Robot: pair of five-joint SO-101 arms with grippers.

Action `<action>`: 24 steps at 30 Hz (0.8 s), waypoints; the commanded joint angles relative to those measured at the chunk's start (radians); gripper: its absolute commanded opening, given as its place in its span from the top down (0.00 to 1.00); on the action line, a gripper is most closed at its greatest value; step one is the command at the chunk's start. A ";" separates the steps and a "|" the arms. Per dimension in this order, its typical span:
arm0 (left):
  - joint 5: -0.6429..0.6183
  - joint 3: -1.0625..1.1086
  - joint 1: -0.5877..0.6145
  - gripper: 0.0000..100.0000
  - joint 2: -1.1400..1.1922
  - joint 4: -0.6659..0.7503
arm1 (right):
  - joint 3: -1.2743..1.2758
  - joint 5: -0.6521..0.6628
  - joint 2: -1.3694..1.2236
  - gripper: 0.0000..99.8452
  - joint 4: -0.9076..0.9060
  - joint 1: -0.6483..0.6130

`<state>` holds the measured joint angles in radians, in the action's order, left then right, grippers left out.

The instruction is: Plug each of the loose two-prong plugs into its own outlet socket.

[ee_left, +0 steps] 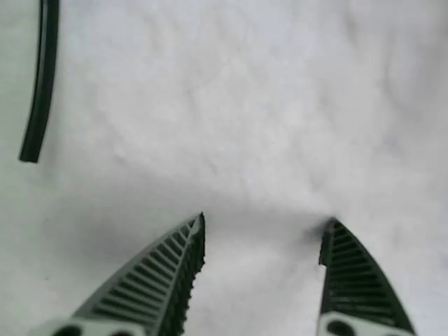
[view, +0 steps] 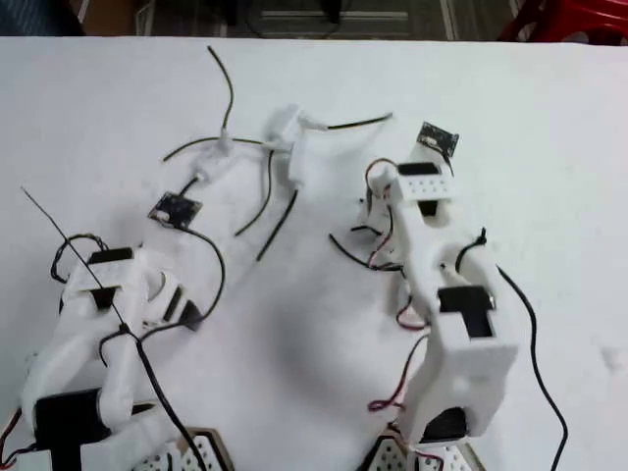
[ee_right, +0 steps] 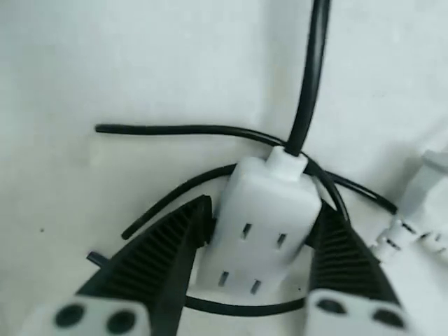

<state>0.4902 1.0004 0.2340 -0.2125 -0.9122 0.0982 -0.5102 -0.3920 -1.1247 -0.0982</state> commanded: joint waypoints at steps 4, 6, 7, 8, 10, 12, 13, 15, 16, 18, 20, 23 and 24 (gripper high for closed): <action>-0.011 0.002 -0.038 0.73 -0.016 0.048 | -0.311 0.000 -0.142 0.91 -0.234 0.008; -0.011 0.002 -0.038 0.73 -0.016 0.048 | -0.394 0.000 -0.153 0.91 -0.317 0.012; -0.011 0.002 -0.038 0.73 -0.016 0.048 | -0.437 0.000 -0.153 0.91 -0.357 0.012; -0.012 0.002 -0.038 0.73 -0.016 0.048 | -0.483 0.000 -0.151 0.91 -0.401 0.010; -0.012 0.002 -0.038 0.73 -0.016 0.048 | -0.583 0.000 -0.143 0.91 -0.490 0.002; -0.014 0.000 -0.038 0.73 -0.016 0.048 | -0.681 0.000 -0.137 0.91 -0.565 -0.012; -0.014 0.000 -0.036 0.73 -0.016 0.048 | -0.720 0.000 -0.134 0.91 -0.593 -0.021; -0.014 -0.002 -0.035 0.73 -0.016 0.048 | -0.746 0.000 -0.120 0.91 -0.595 -0.048; -0.014 -0.002 -0.035 0.73 -0.016 0.048 | -0.743 0.000 -0.110 0.91 -0.595 -0.064; -0.014 -0.002 -0.035 0.73 -0.021 0.048 | -0.729 0.000 -0.097 0.91 -0.595 -0.119; -0.015 -0.002 -0.031 0.73 -0.024 0.049 | -0.689 0.000 -0.077 0.91 -0.595 -0.189; -0.046 -0.003 0.018 0.73 -0.024 0.080 | -0.640 0.000 -0.048 0.91 -0.595 -0.308; -0.087 -0.005 0.038 0.73 -0.024 0.087 | -0.631 0.000 -0.039 0.91 -0.595 -0.343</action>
<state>0.4902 1.0019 0.2371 -0.2186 -0.9014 -0.5416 -0.5086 -0.5194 -1.7108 -0.3437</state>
